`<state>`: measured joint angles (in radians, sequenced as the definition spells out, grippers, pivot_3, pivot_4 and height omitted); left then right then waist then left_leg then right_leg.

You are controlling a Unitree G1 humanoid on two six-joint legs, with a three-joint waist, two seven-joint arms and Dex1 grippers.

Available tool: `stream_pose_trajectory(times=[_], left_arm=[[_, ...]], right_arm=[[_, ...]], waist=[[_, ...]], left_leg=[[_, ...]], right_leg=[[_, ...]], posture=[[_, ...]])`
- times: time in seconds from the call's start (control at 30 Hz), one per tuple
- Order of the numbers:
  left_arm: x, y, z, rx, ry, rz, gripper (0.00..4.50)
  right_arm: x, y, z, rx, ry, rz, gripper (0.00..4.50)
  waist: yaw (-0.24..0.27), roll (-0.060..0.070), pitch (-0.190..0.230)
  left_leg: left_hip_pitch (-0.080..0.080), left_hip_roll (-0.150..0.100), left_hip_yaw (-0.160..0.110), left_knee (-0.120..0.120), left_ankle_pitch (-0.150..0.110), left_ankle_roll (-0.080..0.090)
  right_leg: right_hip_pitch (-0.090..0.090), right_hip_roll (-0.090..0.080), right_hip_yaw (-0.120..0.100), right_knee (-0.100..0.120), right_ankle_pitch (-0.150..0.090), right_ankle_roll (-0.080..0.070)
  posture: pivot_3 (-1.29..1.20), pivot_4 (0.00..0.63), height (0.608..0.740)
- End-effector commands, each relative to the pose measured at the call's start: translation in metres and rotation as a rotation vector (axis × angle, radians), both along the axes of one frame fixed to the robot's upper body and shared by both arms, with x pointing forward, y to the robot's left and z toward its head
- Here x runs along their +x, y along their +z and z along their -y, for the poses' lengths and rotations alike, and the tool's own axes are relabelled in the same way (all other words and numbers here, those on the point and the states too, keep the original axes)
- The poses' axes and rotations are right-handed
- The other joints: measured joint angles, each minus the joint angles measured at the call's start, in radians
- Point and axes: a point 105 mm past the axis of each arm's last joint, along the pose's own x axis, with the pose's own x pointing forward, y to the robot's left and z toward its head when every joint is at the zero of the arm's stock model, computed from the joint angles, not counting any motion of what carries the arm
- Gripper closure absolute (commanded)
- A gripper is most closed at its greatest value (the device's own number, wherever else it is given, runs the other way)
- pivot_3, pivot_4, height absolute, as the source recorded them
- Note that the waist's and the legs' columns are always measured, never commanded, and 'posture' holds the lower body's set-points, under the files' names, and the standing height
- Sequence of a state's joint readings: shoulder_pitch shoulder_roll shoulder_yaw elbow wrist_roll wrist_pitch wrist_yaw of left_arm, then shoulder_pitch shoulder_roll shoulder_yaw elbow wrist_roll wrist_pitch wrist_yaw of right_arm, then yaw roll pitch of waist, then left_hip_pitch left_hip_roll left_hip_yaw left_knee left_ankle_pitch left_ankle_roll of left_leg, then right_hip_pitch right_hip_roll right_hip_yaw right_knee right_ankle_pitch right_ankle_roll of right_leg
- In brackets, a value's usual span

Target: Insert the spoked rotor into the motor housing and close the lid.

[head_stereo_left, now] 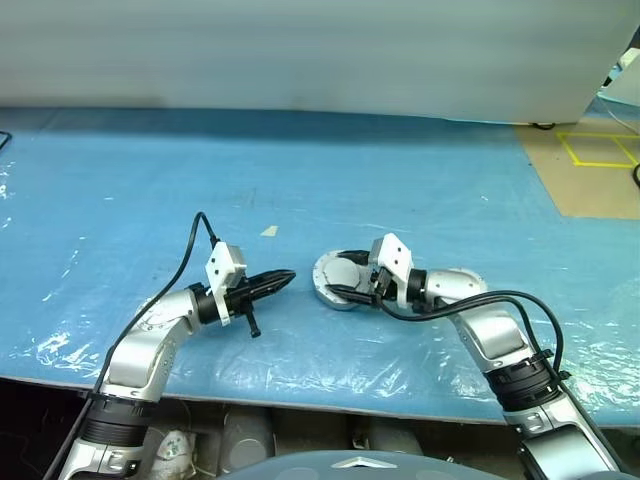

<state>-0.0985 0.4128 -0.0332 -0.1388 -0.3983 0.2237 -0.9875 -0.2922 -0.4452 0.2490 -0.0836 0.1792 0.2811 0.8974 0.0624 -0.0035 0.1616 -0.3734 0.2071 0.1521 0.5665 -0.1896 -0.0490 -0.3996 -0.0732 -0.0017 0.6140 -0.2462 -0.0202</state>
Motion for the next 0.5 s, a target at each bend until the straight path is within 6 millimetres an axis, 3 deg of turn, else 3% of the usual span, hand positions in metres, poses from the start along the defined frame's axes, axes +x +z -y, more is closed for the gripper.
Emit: stream_pose_trajectory(times=[0.03, 0.23, 0.5], left_arm=[[-0.003, 0.004, 0.001, 0.006, -0.003, 0.039, 4.5], [-0.004, 0.005, 0.0, 0.007, 0.005, 0.042, 4.5], [-0.004, 0.001, 0.001, 0.017, -0.003, 0.034, 4.5]], right_arm=[[0.0, 0.007, -0.009, 0.017, 0.032, 0.018, 1.53], [-0.003, -0.005, -0.001, -0.039, 0.03, 0.007, 1.53], [-0.005, -0.003, 0.009, -0.068, 0.043, 0.01, 1.53]], waist=[[0.0, 0.0, 0.0], [0.001, 0.0, 0.0], [0.006, 0.0, 0.0]], left_leg=[[0.0, 0.0, 0.0, 0.0, 0.0, 0.0], [0.0, 0.0, 0.0, 0.0, 0.0, 0.0], [0.0, 0.0, 0.0, 0.0, 0.0, 0.0]], right_leg=[[0.0, 0.0, 0.0, 0.0, 0.0, 0.0], [0.0, 0.0, 0.0, 0.0, 0.0, 0.0], [0.0, 0.0, 0.0, 0.001, 0.0, 0.0]], posture=[[0.0, 0.15, 0.74], [0.0, 0.15, 0.74], [0.0, 0.15, 0.74]])
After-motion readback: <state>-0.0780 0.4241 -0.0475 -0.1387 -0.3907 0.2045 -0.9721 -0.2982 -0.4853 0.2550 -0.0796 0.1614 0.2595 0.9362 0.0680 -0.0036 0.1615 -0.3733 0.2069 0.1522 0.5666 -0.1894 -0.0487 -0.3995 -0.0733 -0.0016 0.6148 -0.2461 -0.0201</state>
